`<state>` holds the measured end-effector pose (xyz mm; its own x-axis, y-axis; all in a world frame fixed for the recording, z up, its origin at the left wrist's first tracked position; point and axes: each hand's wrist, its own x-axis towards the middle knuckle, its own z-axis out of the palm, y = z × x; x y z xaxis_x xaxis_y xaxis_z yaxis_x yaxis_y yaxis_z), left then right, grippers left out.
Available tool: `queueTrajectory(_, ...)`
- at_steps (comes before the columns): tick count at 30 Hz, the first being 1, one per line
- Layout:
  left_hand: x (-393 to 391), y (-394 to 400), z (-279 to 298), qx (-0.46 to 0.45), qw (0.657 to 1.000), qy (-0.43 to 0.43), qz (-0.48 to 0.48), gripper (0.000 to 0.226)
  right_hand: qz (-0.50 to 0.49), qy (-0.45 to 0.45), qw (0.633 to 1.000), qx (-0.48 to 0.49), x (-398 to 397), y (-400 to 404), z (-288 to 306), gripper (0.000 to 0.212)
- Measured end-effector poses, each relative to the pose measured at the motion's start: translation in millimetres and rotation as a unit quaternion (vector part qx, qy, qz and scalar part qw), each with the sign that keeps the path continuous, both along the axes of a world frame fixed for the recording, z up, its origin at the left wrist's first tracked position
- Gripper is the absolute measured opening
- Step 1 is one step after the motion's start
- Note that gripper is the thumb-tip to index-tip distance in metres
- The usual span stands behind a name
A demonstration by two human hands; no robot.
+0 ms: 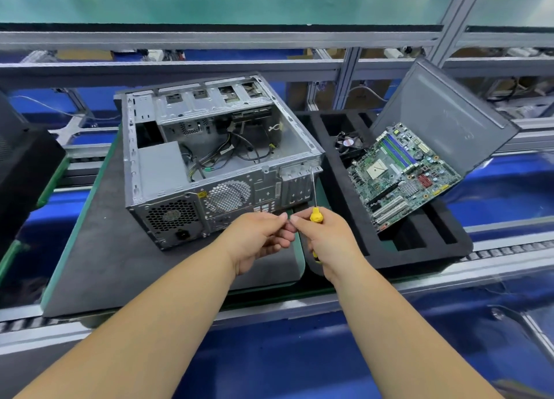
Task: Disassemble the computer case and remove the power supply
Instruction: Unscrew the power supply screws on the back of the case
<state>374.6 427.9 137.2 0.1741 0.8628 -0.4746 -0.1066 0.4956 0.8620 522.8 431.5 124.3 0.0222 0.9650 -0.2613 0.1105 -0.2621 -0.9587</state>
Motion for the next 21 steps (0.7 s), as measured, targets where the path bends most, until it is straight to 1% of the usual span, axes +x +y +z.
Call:
queueTrajectory(4,12,9,-7,-0.004,0.998,0.05,0.035,0.029,-0.064,-0.072,0.995,-0.029,34,23,-17,0.009)
queueTrajectory(6,11,13,-8,0.005,0.997,0.068,0.044,0.027,-0.082,-0.085,0.992,-0.048,50,36,-27,0.009)
queueTrajectory(9,8,17,-10,0.025,0.994,0.089,0.056,0.024,-0.081,-0.094,0.99,-0.072,68,53,-39,0.004)
queueTrajectory(10,7,18,-10,0.034,0.993,0.095,0.06,0.024,-0.08,-0.097,0.989,-0.074,71,57,-42,0.006)
queueTrajectory(12,5,18,-11,0.054,0.99,0.108,0.07,0.024,-0.075,-0.097,0.99,-0.073,75,63,-48,0.009)
queueTrajectory(16,-2,14,-9,0.101,0.98,0.126,0.113,0.022,-0.072,-0.086,0.992,-0.059,75,65,-49,0.009)
queueTrajectory(21,-28,1,10,0.182,0.958,0.172,0.142,0.024,-0.041,-0.053,0.997,-0.029,55,58,-33,0.008)
